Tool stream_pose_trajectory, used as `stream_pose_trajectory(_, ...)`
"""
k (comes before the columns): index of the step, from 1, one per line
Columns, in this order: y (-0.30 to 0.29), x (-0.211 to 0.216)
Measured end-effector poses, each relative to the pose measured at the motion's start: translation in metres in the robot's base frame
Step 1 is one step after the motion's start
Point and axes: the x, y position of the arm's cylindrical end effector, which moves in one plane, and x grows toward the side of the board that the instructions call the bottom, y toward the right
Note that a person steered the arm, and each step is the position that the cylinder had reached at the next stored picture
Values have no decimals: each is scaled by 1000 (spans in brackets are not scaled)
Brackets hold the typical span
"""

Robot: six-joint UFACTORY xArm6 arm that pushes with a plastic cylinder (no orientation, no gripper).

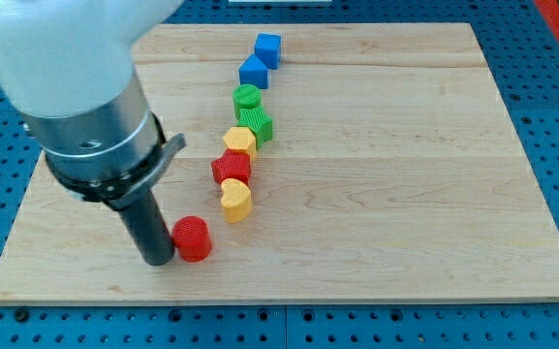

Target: Move red circle into the yellow heart

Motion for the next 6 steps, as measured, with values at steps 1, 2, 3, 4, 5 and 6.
stream_pose_trajectory(1, 23, 0)
stream_pose_trajectory(2, 44, 0)
stream_pose_trajectory(3, 39, 4)
stream_pose_trajectory(4, 3, 15)
stream_pose_trajectory(5, -27, 12)
stream_pose_trajectory(6, -33, -7)
